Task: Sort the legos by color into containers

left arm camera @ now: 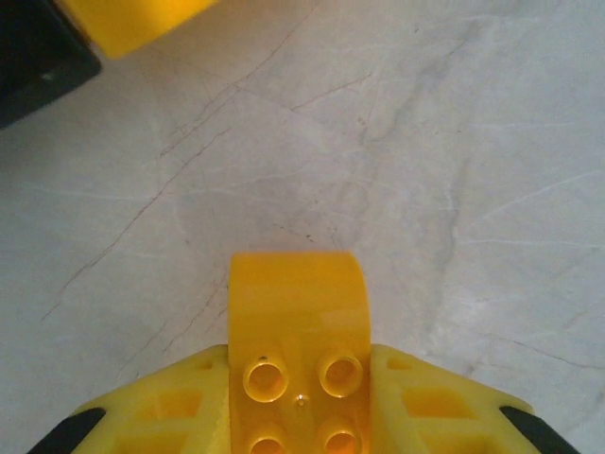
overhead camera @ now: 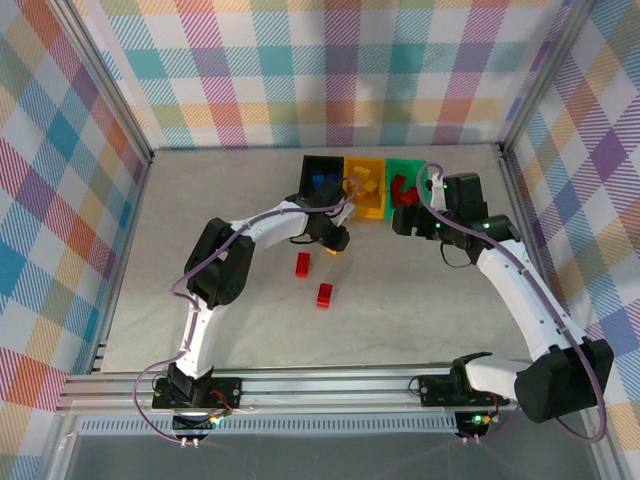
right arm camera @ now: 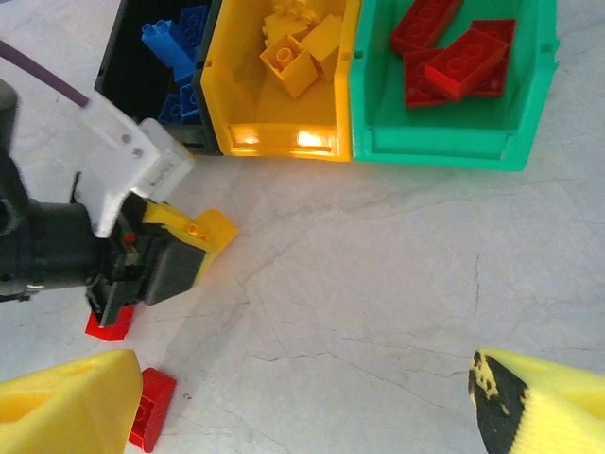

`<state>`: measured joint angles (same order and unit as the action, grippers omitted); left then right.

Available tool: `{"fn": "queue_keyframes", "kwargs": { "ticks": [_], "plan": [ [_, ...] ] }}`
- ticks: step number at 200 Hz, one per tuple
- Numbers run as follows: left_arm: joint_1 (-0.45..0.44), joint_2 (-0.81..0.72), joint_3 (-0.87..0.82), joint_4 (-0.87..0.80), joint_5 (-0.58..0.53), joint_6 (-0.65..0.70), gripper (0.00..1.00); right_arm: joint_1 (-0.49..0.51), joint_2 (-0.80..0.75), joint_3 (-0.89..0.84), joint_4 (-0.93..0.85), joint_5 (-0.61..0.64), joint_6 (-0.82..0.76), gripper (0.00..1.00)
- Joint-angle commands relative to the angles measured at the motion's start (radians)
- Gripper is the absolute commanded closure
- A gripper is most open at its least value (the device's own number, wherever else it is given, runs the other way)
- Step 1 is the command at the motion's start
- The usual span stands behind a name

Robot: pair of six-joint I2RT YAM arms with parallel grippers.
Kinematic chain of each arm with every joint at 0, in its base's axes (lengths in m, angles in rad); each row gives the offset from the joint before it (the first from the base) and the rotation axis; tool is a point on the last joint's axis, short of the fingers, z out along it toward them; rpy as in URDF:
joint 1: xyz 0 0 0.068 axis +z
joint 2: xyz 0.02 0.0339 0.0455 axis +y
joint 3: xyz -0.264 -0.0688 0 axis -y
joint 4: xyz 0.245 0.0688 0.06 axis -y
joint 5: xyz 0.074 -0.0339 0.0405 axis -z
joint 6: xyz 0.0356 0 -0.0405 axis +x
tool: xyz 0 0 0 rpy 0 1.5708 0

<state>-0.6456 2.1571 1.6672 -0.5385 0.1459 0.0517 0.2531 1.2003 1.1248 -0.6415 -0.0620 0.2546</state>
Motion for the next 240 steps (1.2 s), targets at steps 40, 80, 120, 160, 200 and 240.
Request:
{"fn": "queue_keyframes", "kwargs": {
  "ticks": [40,80,120,160,200,240],
  "plan": [
    [-0.002,-0.014,0.284,-0.114,-0.072,-0.088,0.81,-0.009,-0.064,-0.031,-0.053,0.025,0.017,0.1],
    [-0.002,0.112,0.493,-0.105,-0.141,-0.145,0.81,-0.009,-0.101,-0.061,-0.066,-0.001,0.037,0.11],
    [-0.002,0.188,0.545,0.064,-0.204,-0.213,0.81,-0.008,-0.135,-0.095,-0.073,-0.02,0.06,0.11],
    [-0.004,0.263,0.579,0.2,-0.22,-0.26,0.8,-0.007,-0.156,-0.132,-0.069,-0.051,0.084,0.11],
    [-0.01,0.302,0.614,0.222,-0.238,-0.266,0.79,-0.003,-0.162,-0.146,-0.064,-0.064,0.094,0.12],
    [-0.019,0.331,0.623,0.232,-0.254,-0.267,0.58,0.007,-0.168,-0.148,-0.057,-0.069,0.099,0.11]
  ]
}}
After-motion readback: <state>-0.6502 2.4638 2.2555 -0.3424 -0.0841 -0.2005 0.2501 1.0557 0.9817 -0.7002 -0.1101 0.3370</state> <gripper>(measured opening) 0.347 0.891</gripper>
